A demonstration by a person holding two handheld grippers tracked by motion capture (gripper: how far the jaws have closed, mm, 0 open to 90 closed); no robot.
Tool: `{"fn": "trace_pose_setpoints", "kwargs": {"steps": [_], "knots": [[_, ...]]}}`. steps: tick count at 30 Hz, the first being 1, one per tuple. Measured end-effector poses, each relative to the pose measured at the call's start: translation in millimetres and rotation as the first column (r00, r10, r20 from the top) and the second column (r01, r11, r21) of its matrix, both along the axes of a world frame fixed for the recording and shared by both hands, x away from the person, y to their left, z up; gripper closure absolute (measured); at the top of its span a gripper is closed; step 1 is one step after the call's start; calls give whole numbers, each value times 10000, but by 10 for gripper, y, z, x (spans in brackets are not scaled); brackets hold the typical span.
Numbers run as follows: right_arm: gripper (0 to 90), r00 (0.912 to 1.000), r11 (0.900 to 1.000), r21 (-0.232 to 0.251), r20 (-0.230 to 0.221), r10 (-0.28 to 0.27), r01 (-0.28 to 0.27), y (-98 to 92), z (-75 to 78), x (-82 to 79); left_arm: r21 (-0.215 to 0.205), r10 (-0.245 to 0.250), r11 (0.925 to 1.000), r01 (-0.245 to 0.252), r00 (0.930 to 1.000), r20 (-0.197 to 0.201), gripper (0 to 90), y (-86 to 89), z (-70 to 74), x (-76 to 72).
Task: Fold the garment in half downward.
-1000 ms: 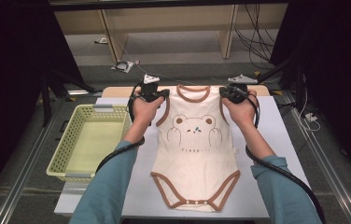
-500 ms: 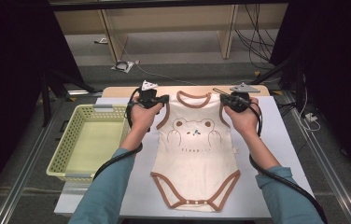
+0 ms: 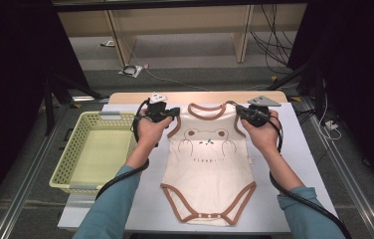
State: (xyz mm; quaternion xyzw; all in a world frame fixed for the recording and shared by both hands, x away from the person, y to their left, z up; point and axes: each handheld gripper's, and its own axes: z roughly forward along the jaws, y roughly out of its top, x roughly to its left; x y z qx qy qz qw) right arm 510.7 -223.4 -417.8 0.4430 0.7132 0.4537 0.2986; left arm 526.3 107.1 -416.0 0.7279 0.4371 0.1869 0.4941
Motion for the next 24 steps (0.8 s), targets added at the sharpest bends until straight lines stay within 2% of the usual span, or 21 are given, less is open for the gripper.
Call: {"fn": "trace_pose_setpoints", "kwargs": {"steps": [7, 24], "knots": [[861, 9999, 9999, -56, 131, 100, -99, 3, 17, -47, -117, -63, 9999, 63, 10000, 54, 877, 9, -1, -55], [861, 9995, 9999, 32, 256, 164, -165, -52, -48, -187, -66, -348, 9994, 350, 9989, 304, 877, 19, -6, -208]]}}
